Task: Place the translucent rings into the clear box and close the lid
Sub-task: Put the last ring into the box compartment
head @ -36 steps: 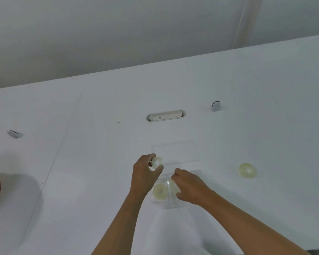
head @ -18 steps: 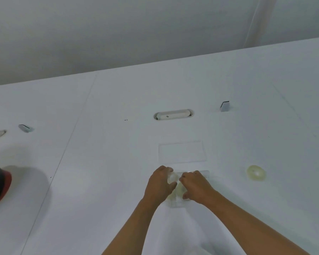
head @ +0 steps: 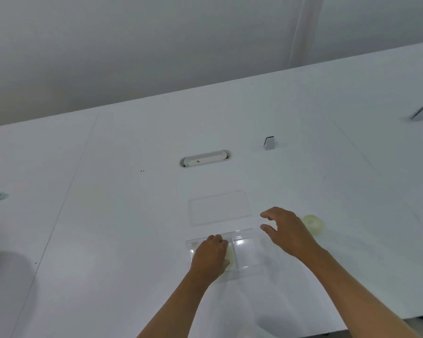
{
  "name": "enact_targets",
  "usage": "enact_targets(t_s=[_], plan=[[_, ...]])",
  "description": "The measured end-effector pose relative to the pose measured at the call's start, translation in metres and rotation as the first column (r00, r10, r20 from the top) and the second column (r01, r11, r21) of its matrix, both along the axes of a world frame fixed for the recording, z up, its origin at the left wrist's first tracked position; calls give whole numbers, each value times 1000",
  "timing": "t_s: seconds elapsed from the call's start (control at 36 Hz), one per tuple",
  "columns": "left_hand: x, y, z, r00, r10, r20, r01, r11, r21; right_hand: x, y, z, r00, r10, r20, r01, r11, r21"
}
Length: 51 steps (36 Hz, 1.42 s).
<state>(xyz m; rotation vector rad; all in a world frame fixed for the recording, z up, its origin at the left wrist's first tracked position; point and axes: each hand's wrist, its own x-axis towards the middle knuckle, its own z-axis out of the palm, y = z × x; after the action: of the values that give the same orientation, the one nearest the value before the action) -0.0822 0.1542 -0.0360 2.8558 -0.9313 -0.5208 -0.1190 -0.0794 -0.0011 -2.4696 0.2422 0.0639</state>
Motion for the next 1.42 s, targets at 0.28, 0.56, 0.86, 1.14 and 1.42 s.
enact_targets(t_s=[0.28,0.56,0.86,1.14,1.42], plan=[[12,14,2,992,62,112,-34,972,-234,-23,-74,-8,961,-276,-19,276,961,32],[28,-17,17,990,64,-122,-85,982,-170,-28,-130,-50,930,-249,-270,217,966,-144],[31,70,-3,922,128,-367,-142,990,-10,-16,-128,-75,972,-58,-226,13,980,-198],[19,72,-23,935,158,-319,-220,961,-170,0,-106,-64,986,-34,-163,14,992,-125],[18,68,-27,963,118,-240,-165,968,-187,1,23,-19,916,376,-140,-389,918,-81]])
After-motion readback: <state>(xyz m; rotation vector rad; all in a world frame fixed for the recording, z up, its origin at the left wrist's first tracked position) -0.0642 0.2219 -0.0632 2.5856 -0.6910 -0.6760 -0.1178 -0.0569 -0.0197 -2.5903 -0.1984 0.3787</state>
